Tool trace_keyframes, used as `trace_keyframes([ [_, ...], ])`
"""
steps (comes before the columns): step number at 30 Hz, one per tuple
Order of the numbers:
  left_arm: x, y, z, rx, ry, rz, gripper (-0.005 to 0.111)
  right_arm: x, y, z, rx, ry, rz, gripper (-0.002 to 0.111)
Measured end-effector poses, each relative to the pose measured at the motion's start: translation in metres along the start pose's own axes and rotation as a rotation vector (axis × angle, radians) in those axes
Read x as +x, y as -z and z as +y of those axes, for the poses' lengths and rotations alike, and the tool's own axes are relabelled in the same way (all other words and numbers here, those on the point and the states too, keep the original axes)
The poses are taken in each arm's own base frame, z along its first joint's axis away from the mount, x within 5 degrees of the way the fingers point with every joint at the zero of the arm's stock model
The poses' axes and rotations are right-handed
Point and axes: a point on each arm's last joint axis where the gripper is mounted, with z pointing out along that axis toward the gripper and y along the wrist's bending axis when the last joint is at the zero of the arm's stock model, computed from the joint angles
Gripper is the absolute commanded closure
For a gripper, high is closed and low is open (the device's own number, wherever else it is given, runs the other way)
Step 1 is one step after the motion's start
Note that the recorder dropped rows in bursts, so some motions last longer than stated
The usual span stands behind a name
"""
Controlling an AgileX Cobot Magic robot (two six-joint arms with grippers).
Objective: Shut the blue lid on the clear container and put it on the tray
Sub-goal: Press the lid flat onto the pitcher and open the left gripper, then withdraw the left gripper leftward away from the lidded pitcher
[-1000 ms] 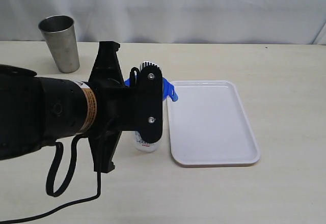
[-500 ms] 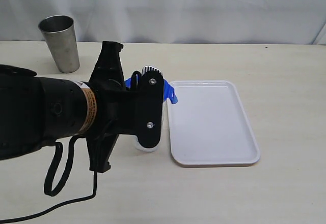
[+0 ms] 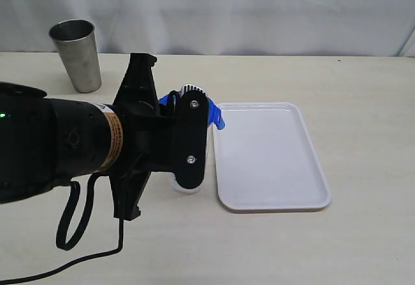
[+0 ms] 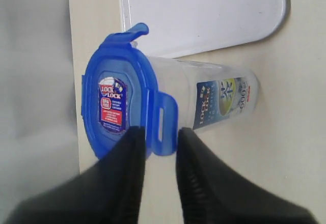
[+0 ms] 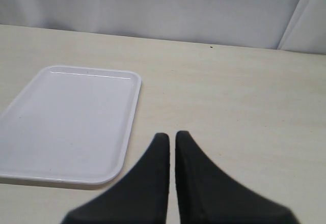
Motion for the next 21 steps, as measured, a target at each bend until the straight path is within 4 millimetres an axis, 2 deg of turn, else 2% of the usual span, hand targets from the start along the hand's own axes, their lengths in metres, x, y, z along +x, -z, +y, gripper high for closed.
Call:
trace_keyframes([
  [4,0.0,0.0,-0.001,0.008,0.014,-0.001,0.055,0.0,0.0,0.0,0.0,0.0,0.0,0.104],
  [10,0.0,0.001,-0.002,0.02,0.04,-0.002,0.051,0.0,0.0,0.0,0.0,0.0,0.0,0.104],
  [15,0.002,0.031,0.009,-0.02,0.154,-0.088,0.052,0.0,0.0,0.0,0.0,0.0,0.0,0.104],
  [17,0.004,0.045,0.014,-0.042,0.199,-0.129,0.068,0.0,0.0,0.0,0.0,0.0,0.0,0.104],
  [19,0.006,0.058,0.018,-0.071,0.235,-0.165,0.094,0.0,0.0,0.0,0.0,0.0,0.0,0.104],
  [21,0.007,0.062,0.022,-0.09,0.264,-0.195,0.107,0.0,0.0,0.0,0.0,0.0,0.0,0.104],
])
